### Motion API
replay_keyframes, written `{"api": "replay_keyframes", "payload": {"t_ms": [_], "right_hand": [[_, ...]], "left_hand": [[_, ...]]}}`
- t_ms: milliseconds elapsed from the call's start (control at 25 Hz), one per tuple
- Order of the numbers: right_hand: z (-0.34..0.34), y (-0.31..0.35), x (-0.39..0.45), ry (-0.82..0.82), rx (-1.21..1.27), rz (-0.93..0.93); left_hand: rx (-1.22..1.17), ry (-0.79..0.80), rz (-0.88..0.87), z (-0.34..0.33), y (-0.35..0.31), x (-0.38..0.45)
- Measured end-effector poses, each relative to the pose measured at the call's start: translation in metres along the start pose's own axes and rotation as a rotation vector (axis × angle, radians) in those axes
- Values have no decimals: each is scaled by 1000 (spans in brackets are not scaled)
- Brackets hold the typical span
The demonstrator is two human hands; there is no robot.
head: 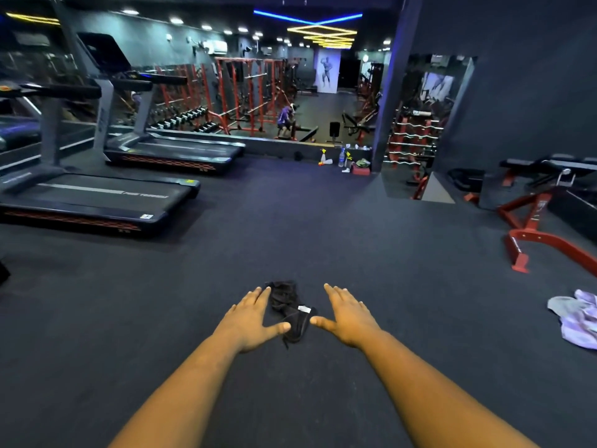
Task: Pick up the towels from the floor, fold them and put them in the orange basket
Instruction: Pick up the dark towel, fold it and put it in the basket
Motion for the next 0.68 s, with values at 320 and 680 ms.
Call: {"api": "replay_keyframes", "payload": {"t_ms": [320,680], "right_hand": [[-43,-1,177,99,45,-112],[-126,-68,366,234,130,-205]], "left_hand": [[11,150,-30,12,88,184],[-15,312,19,-52,153,382]]}}
Point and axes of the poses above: each hand's wrist, its own x-axis towards the middle knuckle, its own z-axis out of the back of the hand, y = z × x, the point moved 9 cm from there along x, towards the middle knuckle
